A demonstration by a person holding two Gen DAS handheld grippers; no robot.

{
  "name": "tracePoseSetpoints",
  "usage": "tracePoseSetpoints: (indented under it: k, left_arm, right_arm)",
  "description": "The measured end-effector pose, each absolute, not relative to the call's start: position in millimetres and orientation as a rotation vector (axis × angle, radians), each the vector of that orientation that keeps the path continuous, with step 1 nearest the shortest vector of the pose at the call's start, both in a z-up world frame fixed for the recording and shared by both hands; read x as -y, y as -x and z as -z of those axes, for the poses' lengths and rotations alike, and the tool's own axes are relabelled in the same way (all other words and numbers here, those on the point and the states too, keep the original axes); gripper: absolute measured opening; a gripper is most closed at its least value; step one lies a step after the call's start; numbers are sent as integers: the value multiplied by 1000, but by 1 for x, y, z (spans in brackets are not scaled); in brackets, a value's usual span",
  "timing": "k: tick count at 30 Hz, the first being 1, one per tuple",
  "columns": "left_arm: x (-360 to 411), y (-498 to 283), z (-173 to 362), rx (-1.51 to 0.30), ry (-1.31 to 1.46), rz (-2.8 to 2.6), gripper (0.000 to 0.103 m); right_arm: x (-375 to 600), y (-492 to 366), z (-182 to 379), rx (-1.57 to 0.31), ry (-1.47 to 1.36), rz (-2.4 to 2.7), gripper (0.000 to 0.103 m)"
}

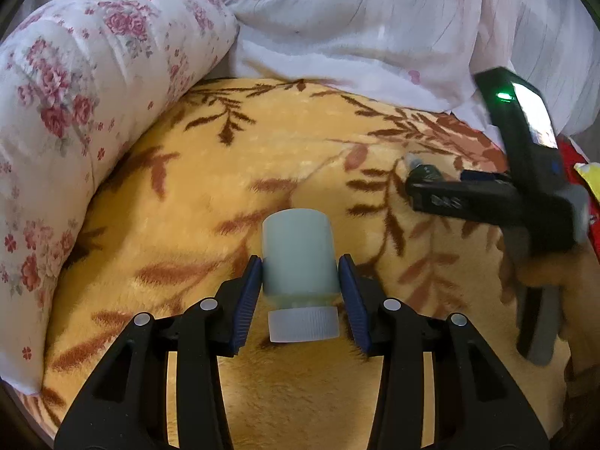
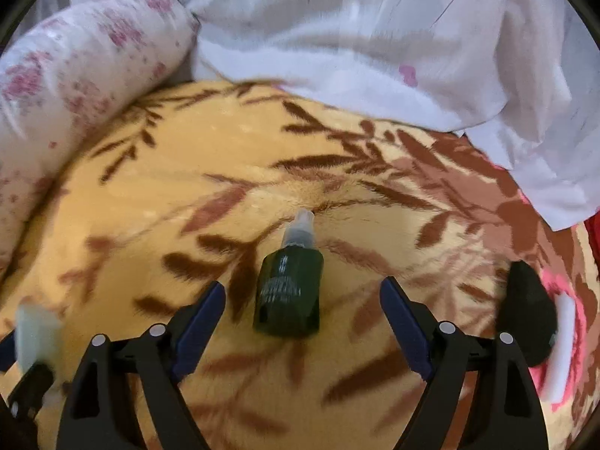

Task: Collect trash
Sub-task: 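Grasp the dark green spray bottle with the right tool while the left tool holds its bottle, then carry both bottles down to the orange bin and open both tools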

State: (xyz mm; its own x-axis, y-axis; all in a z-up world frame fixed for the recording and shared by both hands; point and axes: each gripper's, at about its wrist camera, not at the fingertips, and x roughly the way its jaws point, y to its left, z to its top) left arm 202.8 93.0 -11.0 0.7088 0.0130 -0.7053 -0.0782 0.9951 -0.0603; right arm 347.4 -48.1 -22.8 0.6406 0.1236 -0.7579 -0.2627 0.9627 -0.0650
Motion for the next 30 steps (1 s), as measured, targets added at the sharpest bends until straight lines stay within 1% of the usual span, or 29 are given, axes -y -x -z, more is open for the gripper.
tracePoseSetpoints:
  k: [1,2,3,4,12,18,30]
  left_arm:
    - [-94,-202,13,-785,88,-51,42]
    - [-94,-202,15,-790,90,-50,42]
    - [-95,-201,16,-794,91,-51,42]
    - [-94,-200,18,-796,91,-51,42]
    - [-83,-186,15,-780,69,-48,42]
    - [-68,-163,6,-777,53,-19,41]
    - [-24,-68,-3,-779,0,106,41]
  right_arm:
    - [46,-352,27,-859,190,-217,62]
    - [43,-358,33,-889,212,-222,48]
    - [43,-360,35,-911,193,-247,41]
    - [44,-360,34,-909,173,-247,36]
    - [57,-322,8,-833,177,-257,36]
    - [76,-272,-9,-797,162,-293,36]
    - [118,-144,-26,-751,106,-373,36]
